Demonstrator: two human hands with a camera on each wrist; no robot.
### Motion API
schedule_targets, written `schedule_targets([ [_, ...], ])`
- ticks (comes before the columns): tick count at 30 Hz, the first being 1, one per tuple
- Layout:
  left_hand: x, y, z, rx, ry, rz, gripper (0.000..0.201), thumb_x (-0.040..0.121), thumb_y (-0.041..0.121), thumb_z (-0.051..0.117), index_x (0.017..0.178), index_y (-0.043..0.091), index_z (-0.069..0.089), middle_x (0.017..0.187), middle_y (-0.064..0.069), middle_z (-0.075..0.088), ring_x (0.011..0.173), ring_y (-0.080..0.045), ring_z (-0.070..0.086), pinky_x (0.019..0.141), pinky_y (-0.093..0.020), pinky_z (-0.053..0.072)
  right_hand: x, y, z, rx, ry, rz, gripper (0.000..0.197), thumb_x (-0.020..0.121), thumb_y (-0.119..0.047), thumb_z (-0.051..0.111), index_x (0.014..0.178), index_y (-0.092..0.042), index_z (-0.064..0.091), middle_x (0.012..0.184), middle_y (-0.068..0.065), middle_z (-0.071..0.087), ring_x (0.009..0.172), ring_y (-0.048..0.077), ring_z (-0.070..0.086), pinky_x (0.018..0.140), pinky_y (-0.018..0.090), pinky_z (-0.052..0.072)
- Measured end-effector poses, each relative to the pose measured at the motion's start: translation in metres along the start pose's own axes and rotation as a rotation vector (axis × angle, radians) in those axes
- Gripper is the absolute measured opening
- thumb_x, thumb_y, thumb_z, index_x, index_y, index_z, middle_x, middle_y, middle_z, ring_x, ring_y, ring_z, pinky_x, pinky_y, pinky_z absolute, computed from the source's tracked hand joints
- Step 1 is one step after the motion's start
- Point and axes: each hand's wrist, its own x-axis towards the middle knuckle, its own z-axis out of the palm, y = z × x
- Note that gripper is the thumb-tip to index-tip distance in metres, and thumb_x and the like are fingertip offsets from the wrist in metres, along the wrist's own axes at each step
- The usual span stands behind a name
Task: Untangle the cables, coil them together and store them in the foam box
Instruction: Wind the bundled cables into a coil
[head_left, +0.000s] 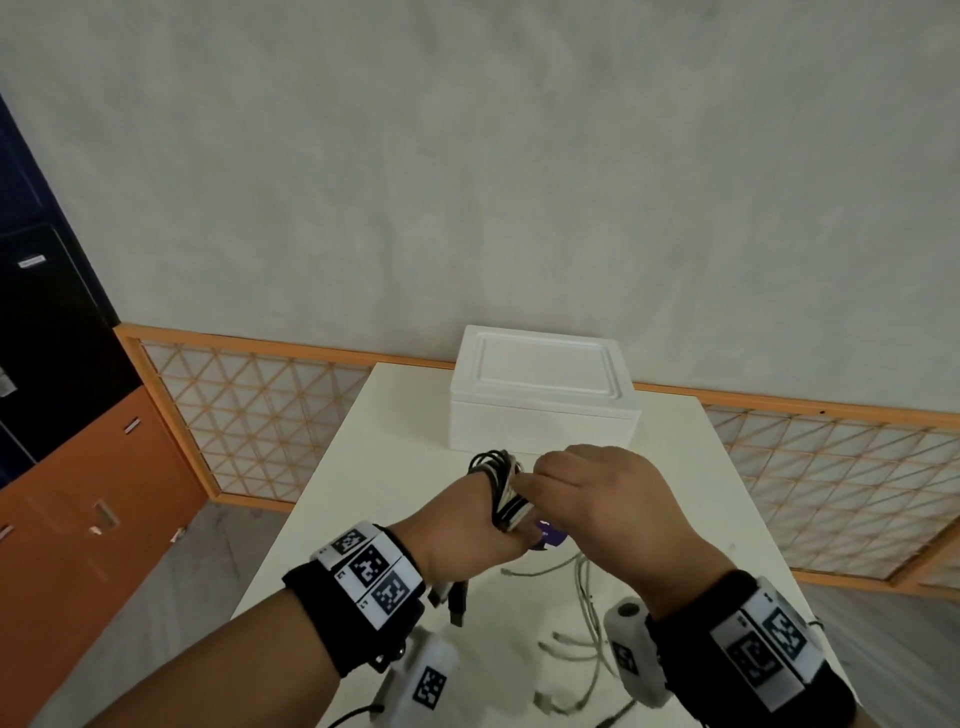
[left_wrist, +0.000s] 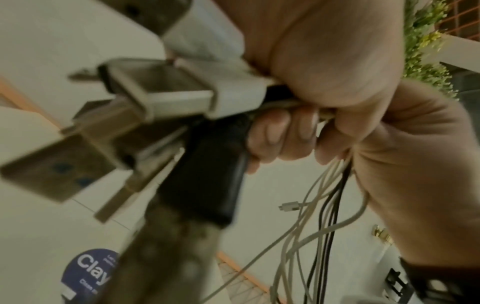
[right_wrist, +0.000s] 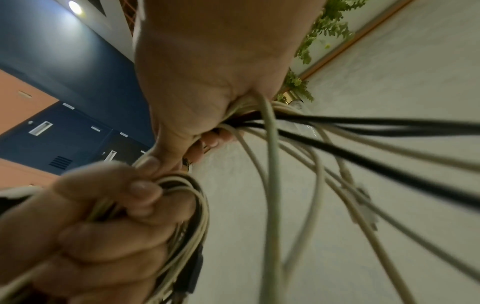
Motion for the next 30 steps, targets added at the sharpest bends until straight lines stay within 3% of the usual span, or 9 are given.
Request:
schedule_targets([
  [4,-0.006,0.013,-0.004,-0.213,-0.102,-0.053,0.034,0.082,0.009,0.057,0.056,0.028,0.046,0.044,0.009,0.046,0.043,-0.009,0.045,0.057,-0.029,0.042,0.002,0.006,0.006,0.001,0.112,0.001,0.033,0.080,-0.011,0.059,0.112,-0.021,0.061,0.082,-0.004,0.064,0.061,0.019,0.052,0.048,0.029,0.043],
  [7,-0.009,0.018,-0.006,-0.367,-0.166,-0.036,0.023,0.076,0.010,0.055,0.056,0.014,0.048,0.039,0.006,0.043,0.037,-0.015,0.040,0.059,-0.039,0.041,0.002,0.009,0.015,0.077,0.186,0.040,0.024,0.095,-0.020,0.049,0.117,-0.024,0.058,0.088,-0.005,0.067,0.067,0.020,0.056,0.058,0.033,0.045],
  [12,-0.005,0.019,-0.007,-0.563,-0.198,0.022,0.018,0.076,0.004,0.054,0.060,0.012,0.049,0.040,0.001,0.036,0.035,-0.015,0.035,0.053,-0.027,0.042,0.014,0.003,0.015,0.444,0.234,0.175,0.022,0.092,-0.026,0.058,0.113,-0.019,0.061,0.099,-0.003,0.068,0.086,0.012,0.063,0.078,0.027,0.047],
  [14,-0.003,0.019,-0.008,-0.593,-0.206,0.032,0.019,0.074,0.002,0.052,0.058,0.013,0.048,0.040,0.001,0.037,0.034,-0.015,0.035,0.051,-0.025,0.040,0.017,-0.002,0.011,0.804,0.161,0.368,0.022,0.091,-0.010,0.057,0.110,-0.016,0.064,0.101,-0.004,0.063,0.084,0.001,0.063,0.075,0.014,0.048],
  [17,-0.003,0.019,-0.008,-0.627,-0.233,0.067,0.022,0.071,0.004,0.053,0.056,0.019,0.053,0.039,0.004,0.040,0.033,-0.013,0.036,0.053,-0.029,0.039,0.014,-0.005,0.015,0.983,0.032,0.538,0.023,0.083,-0.030,0.053,0.104,-0.034,0.062,0.094,-0.012,0.063,0.074,-0.003,0.063,0.070,0.023,0.050],
  [20,-0.004,0.020,-0.008,-0.708,-0.274,0.073,0.011,0.066,0.014,0.058,0.063,0.007,0.050,0.038,0.001,0.037,0.031,-0.013,0.036,0.052,-0.026,0.042,0.015,-0.008,0.018,1.140,0.078,0.615,0.025,0.072,-0.035,0.052,0.095,-0.029,0.062,0.070,0.010,0.068,0.062,0.017,0.066,0.067,0.036,0.053],
  [23,-0.004,0.020,-0.004,-0.817,-0.309,0.086,0.009,0.067,0.012,0.058,0.064,0.007,0.050,0.038,0.003,0.038,0.030,-0.012,0.035,0.054,-0.030,0.039,0.018,-0.010,0.017,1.222,0.125,0.644,0.029,0.068,-0.036,0.055,0.090,-0.020,0.063,0.075,0.024,0.066,0.069,0.036,0.065,0.066,0.049,0.053],
  [27,-0.005,0.016,-0.001,-0.886,-0.348,0.122,0.007,0.070,0.011,0.057,0.064,0.010,0.052,0.038,0.001,0.038,0.030,-0.012,0.035,0.055,-0.028,0.041,0.022,-0.007,0.022,1.243,0.178,0.633,0.057,0.064,-0.071,0.063,0.082,-0.018,0.062,0.072,0.004,0.064,0.069,0.017,0.062,0.063,0.030,0.050],
  [30,-0.008,0.014,0.001,-0.898,-0.350,0.136,0.007,0.070,0.011,0.057,0.064,0.012,0.053,0.037,0.002,0.038,0.030,-0.012,0.035,0.055,-0.028,0.042,0.025,-0.009,0.026,1.296,0.178,0.630,0.061,0.063,-0.076,0.062,0.078,-0.017,0.061,0.067,-0.004,0.062,0.064,0.011,0.058,0.060,0.024,0.046],
])
